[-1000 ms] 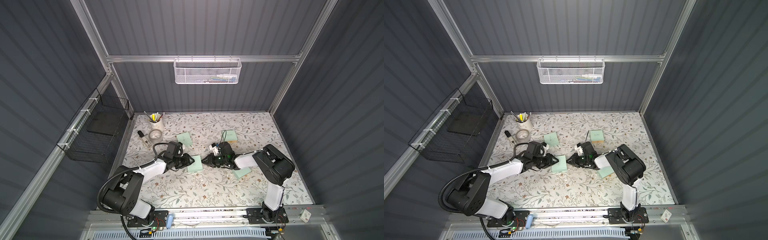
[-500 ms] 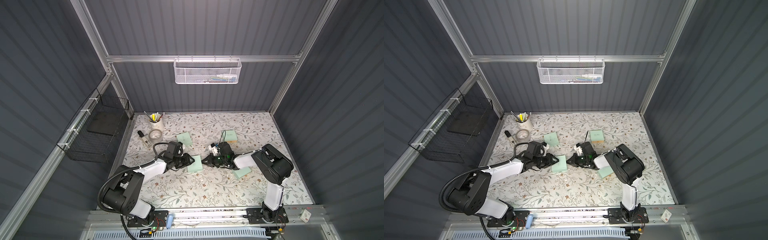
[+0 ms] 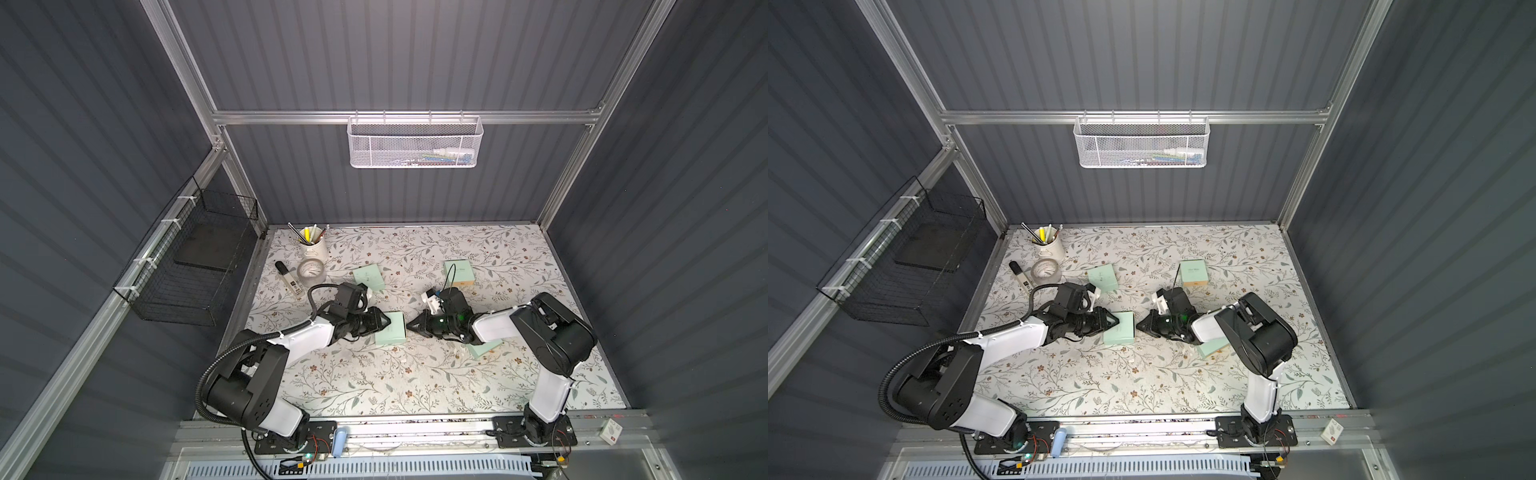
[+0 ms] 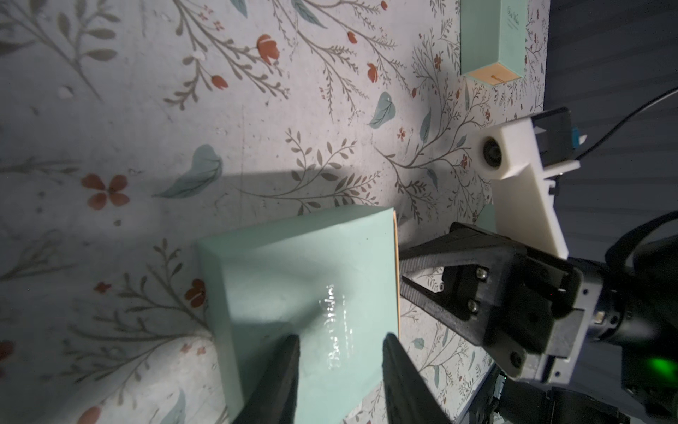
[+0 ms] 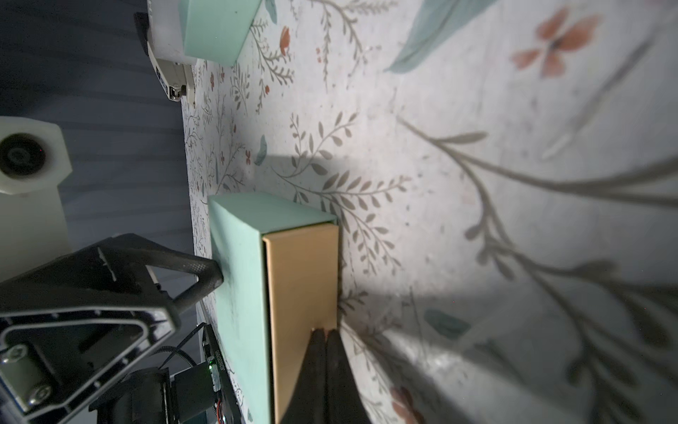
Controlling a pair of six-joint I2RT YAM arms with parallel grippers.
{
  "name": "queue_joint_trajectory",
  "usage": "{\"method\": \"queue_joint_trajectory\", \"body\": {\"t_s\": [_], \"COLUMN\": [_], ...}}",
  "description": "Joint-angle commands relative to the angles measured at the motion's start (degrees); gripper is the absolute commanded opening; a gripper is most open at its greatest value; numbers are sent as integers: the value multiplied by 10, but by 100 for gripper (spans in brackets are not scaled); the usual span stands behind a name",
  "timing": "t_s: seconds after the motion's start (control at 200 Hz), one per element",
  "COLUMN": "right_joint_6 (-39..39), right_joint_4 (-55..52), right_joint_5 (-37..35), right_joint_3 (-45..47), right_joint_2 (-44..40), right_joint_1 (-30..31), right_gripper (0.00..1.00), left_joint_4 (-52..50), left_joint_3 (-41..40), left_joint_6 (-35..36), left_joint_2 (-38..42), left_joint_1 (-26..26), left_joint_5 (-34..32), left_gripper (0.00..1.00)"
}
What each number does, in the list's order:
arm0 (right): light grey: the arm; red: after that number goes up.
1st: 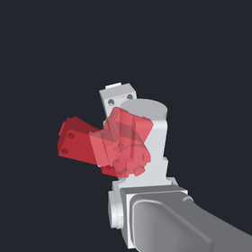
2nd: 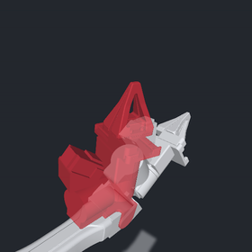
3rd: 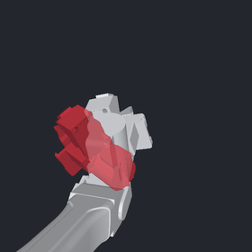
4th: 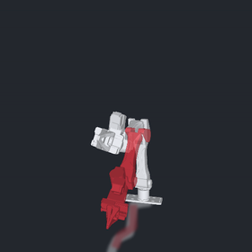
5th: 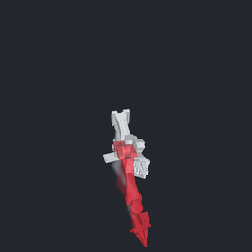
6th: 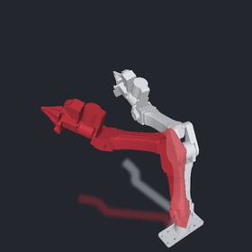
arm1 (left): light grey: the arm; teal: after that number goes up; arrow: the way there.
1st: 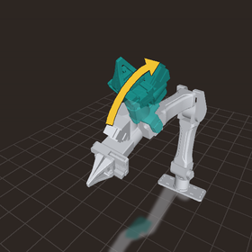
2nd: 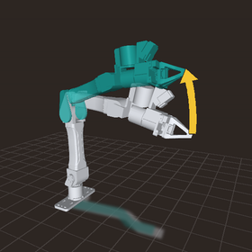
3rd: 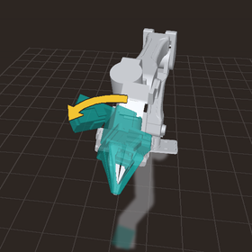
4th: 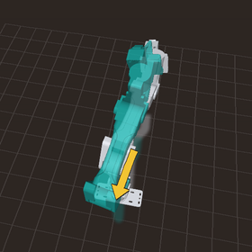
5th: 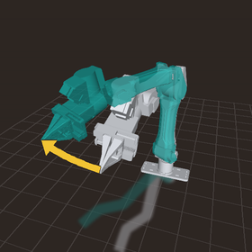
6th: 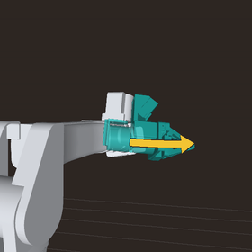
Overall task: Take out the earrings from the drawer-style jewelry box
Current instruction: Open the drawer in the jewelry box.
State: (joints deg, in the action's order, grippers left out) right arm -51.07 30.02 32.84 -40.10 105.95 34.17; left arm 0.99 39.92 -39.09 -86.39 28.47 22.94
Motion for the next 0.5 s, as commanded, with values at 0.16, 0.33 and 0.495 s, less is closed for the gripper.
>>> {"method": "queue_joint_trajectory", "body": {"t_s": [0.16, 0.33, 0.495], "right_joint_6": [-7, -10, -9], "right_joint_4": [14, 14, 11], "right_joint_5": [-33, -36, -44], "right_joint_3": [43, 58, 73], "right_joint_2": [-26, -36, -50], "right_joint_1": [-18, -30, -40], "right_gripper": [0, 0, 0], "left_joint_4": [-82, -82, -84], "left_joint_3": [-9, -9, -9], "left_joint_6": [19, 21, 23], "left_joint_2": [-26, -27, -27], "left_joint_1": [0, 0, 0], "left_joint_5": [-36, -36, -36], "left_gripper": [40, 40, 40]}}
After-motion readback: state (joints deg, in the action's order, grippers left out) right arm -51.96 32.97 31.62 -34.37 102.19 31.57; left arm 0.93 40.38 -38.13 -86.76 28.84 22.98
